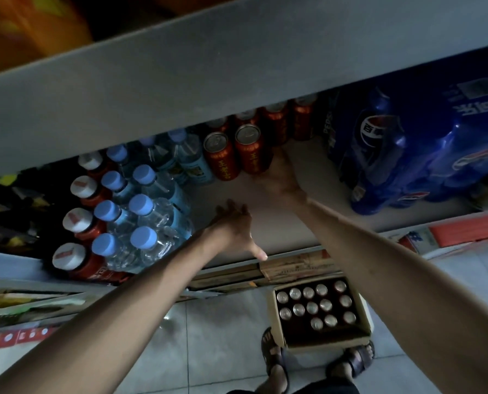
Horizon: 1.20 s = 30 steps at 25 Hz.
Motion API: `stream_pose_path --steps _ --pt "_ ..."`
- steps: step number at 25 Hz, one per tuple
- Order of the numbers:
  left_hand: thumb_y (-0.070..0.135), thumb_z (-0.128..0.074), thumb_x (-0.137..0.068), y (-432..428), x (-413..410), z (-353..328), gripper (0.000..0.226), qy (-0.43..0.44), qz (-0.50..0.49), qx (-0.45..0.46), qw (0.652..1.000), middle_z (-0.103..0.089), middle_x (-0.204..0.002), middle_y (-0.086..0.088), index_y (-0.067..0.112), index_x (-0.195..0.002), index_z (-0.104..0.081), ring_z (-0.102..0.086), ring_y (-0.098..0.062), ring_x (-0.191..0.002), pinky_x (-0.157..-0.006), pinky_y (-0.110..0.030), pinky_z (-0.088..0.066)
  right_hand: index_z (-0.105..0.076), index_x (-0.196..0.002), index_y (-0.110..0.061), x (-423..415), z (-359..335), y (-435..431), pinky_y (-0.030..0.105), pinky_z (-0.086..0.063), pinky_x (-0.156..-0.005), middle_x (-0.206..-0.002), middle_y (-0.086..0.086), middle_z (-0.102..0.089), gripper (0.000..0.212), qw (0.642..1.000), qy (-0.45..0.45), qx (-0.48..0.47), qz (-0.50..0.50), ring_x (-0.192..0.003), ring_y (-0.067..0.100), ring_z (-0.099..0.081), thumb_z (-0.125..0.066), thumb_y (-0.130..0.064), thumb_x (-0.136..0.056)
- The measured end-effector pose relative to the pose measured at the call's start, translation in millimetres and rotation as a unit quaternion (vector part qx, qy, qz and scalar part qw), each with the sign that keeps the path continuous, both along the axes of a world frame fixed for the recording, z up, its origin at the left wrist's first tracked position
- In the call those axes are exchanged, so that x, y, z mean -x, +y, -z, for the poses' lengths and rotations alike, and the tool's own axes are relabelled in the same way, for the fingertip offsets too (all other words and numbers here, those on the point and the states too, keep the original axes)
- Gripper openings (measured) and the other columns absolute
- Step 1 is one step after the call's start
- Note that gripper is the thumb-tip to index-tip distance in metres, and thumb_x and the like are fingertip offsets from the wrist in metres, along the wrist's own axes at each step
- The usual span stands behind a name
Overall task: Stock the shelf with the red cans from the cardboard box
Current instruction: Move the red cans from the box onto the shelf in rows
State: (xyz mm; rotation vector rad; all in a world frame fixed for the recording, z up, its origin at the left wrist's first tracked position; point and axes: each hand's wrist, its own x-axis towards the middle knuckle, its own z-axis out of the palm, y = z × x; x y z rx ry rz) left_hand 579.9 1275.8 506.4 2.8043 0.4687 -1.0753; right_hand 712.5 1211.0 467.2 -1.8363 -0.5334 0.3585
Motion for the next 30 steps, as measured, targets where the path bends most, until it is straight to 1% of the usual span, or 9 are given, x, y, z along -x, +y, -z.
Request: stream_pose_path --steps 4,7,10,12,14,16,21,27,30 --pt "0.069 -0.076 -0.059 -1.0 -2.0 1.7 0.128 0.001 0.003 0.0 1.0 -0.024 -0.154 -0.024 0.003 -0.152 -0.017 -0.026 -0.042 -0.14 -0.111 -0.047 -0.03 -0.058 -0.122 -0.008 32.3 -3.0 -46.9 0.024 -0.048 -0.079 -0.114 0.01 -0.063 0.041 0.992 0.0 0.123 0.012 -0.104 0.025 -0.06 -0.07 -0.01 -0.083" --pt "0.059 -0.079 -0.065 -5.7 5.4 0.9 0.107 -0.034 -0.002 0.038 0.999 -0.042 -0.147 -0.018 0.012 -0.148 -0.032 -0.046 -0.033 -0.13 -0.103 -0.039 -0.041 -0.068 -0.103 -0.017 66.5 -10.7 -100.6 0.003 -0.039 -0.059 -0.09 -0.006 -0.065 0.025 0.991 -0.013 0.134 0.014 -0.077 0.005 -0.059 -0.065 -0.008 -0.079" --pt "0.043 -0.074 -0.079 -36.5 13.3 -8.3 0.077 -0.206 0.027 0.023 0.978 -0.055 -0.134 -0.016 0.012 -0.141 -0.04 -0.057 -0.033 -0.117 -0.093 -0.038 -0.049 -0.07 -0.094 -0.021 103.3 -5.8 -161.2 0.001 -0.038 -0.061 -0.082 -0.015 -0.064 0.022 0.988 -0.015 0.153 -0.002 -0.071 -0.006 -0.057 -0.065 -0.007 -0.078" --pt "0.033 -0.067 -0.086 -69.1 20.1 -15.7 0.049 -0.356 0.076 0.062 0.929 -0.063 -0.123 -0.007 0.016 -0.129 -0.052 -0.063 -0.028 -0.107 -0.084 -0.036 -0.053 -0.071 -0.094 -0.021 122.0 9.4 -200.5 0.002 -0.041 -0.062 -0.083 -0.014 -0.065 0.018 0.982 0.009 0.189 0.001 -0.072 0.002 -0.061 -0.069 -0.01 -0.079" --pt "0.027 -0.063 -0.087 -107.3 29.2 -9.2 0.029 -0.387 0.12 0.148 0.902 -0.069 -0.109 0.001 0.018 -0.115 -0.061 -0.067 -0.019 -0.093 -0.076 -0.034 -0.055 -0.072 -0.094 -0.021 137.3 39.9 -241.2 0.014 -0.049 -0.068 -0.086 -0.008 -0.068 0.016 0.971 0.041 0.233 0.015 -0.08 0.01 -0.065 -0.069 -0.013 -0.08" --pt "0.022 -0.064 -0.087 -140.9 41.5 23.8 0.021 -0.313 0.124 0.224 0.914 -0.072 -0.098 0.003 0.017 -0.108 -0.066 -0.067 -0.015 -0.083 -0.074 -0.029 -0.053 -0.071 -0.092 -0.02 152.7 81.0 -276.9 0.029 -0.052 -0.072 -0.089 -0.002 -0.071 0.015 0.956 0.075 0.283 0.019 -0.085 0.017 -0.066 -0.068 -0.014 -0.079" --pt "0.016 -0.068 -0.085 -189.0 81.1 193.4 0.023 -0.085 -0.009 0.264 0.961 -0.073 -0.099 -0.006 0.011 -0.107 -0.068 -0.068 -0.022 -0.095 -0.085 -0.031 -0.05 -0.069 -0.102 -0.019 177.5 211.5 -321.8 0.035 -0.051 -0.079 -0.1 0.013 -0.067 0.022 0.914 0.189 0.359 -0.007 -0.092 0.031 -0.063 -0.069 -0.02 -0.08" --pt "0.022 -0.063 -0.084 -191.8 111.5 453.5 0.043 0.071 -0.174 0.159 0.969 -0.063 -0.123 -0.014 0.011 -0.125 -0.052 -0.057 -0.032 -0.115 -0.091 -0.032 -0.044 -0.062 -0.094 -0.015 198.4 430.0 -339.9 0.026 -0.036 -0.053 -0.092 0.007 -0.063 0.018 0.886 0.172 0.432 -0.009 -0.078 0.028 -0.06 -0.061 -0.025 -0.079" --pt "0.023 -0.063 -0.082 -181.2 114.4 545.7 0.061 0.086 -0.223 0.116 0.964 -0.056 -0.13 -0.021 0.004 -0.136 -0.041 -0.054 -0.037 -0.119 -0.097 -0.039 -0.046 -0.058 -0.116 -0.013 205.6 527.1 -328.4 0.029 -0.04 -0.063 -0.114 0.007 -0.057 0.041 0.857 0.122 0.497 -0.053 -0.104 0.027 -0.059 -0.067 -0.035 -0.082"
